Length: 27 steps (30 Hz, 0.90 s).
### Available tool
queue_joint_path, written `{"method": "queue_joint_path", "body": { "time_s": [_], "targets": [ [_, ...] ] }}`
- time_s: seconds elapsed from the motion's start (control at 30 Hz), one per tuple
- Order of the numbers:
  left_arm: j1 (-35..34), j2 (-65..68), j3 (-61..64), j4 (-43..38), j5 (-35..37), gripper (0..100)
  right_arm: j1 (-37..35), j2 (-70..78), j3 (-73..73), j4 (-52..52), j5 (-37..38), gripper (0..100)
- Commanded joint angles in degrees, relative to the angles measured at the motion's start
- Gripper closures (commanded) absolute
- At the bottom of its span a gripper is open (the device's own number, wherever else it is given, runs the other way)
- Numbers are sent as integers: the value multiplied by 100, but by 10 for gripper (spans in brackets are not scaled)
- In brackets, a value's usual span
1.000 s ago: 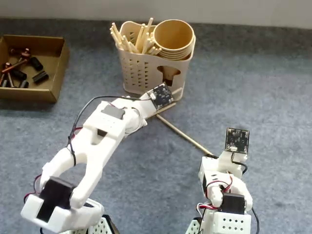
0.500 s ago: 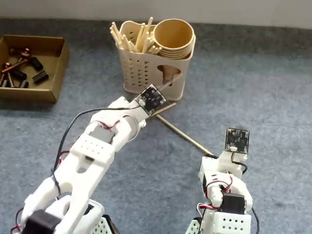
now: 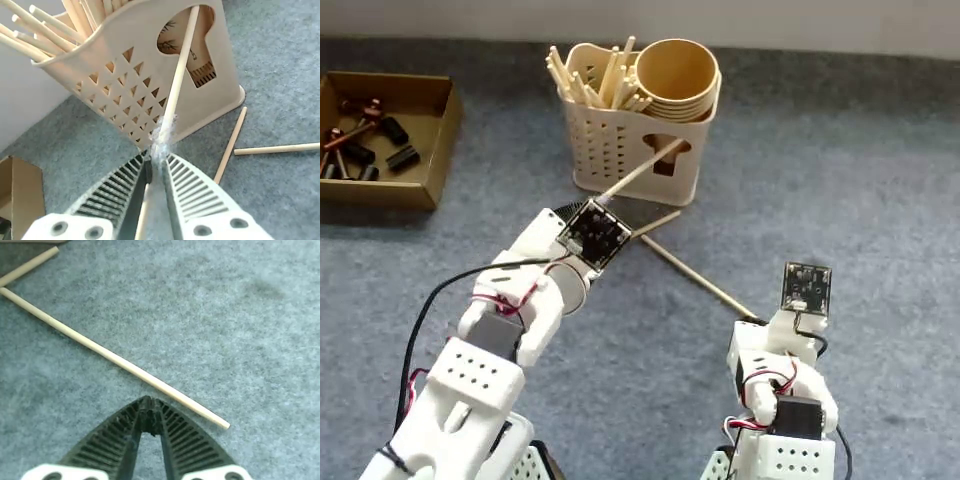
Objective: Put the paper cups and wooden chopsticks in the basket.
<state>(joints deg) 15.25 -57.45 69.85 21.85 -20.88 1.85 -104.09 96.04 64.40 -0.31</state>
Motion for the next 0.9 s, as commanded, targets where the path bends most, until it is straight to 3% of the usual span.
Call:
{"method": "queue_joint_path", "body": {
  "time_s": [0.0, 0.43, 0.67, 0.87],
  "targets": [
    [-22, -462, -40, 299, -176, 995, 57, 22, 576, -84, 53, 993],
    [-198, -1736, -4, 2523, -519, 995, 57, 22, 576, -84, 53, 993],
    [-426, -1367, -92, 2558, -519, 973, 57, 22, 576, -84, 53, 993],
    [-418, 66, -831, 2585, -905, 899, 57, 22, 576, -84, 44, 993]
  ]
}}
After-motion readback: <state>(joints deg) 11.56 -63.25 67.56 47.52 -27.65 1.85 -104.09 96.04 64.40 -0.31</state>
